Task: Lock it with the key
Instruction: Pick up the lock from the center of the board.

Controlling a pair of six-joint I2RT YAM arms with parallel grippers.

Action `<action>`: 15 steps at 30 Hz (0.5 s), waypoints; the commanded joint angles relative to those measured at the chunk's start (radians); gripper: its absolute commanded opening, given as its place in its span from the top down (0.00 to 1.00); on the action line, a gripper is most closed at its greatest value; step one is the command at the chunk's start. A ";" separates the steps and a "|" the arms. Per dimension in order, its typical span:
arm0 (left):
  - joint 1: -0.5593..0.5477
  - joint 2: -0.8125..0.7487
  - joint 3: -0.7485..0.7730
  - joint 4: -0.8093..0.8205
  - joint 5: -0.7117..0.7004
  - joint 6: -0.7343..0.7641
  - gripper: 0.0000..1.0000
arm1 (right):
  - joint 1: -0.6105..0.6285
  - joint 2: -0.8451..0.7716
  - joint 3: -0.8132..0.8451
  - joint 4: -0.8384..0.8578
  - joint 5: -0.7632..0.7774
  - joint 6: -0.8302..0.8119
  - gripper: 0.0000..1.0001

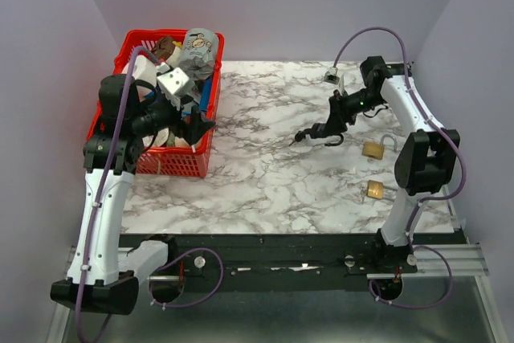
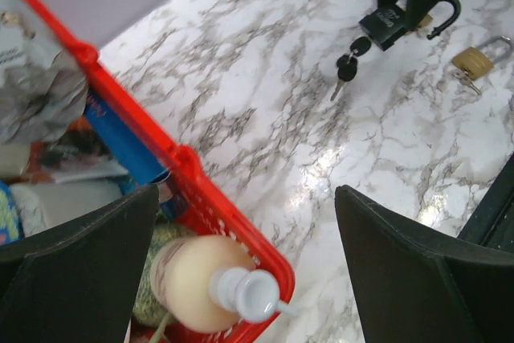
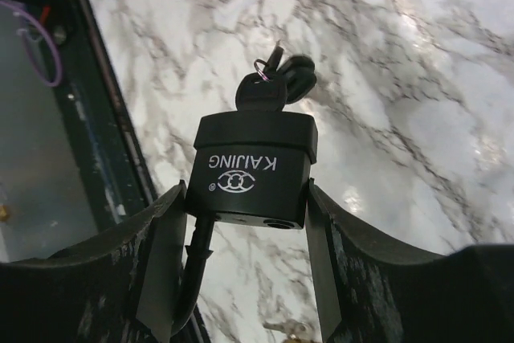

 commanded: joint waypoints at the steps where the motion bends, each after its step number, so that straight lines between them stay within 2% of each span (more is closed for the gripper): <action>1: -0.153 -0.032 -0.075 0.172 -0.069 0.147 0.01 | 0.006 -0.047 -0.034 -0.143 -0.274 0.000 0.99; 4: -0.285 -0.017 -0.109 0.209 -0.167 0.257 0.01 | 0.007 -0.066 -0.066 -0.195 -0.372 -0.012 0.99; 9: -0.497 0.020 -0.193 0.339 -0.312 0.354 0.01 | 0.016 -0.098 -0.154 -0.220 -0.493 0.001 0.99; 12: -0.600 0.066 -0.244 0.419 -0.379 0.392 0.01 | 0.041 -0.121 -0.209 -0.220 -0.527 0.000 0.99; 15: -0.654 0.127 -0.263 0.485 -0.415 0.414 0.01 | 0.067 -0.132 -0.243 -0.220 -0.552 0.000 0.99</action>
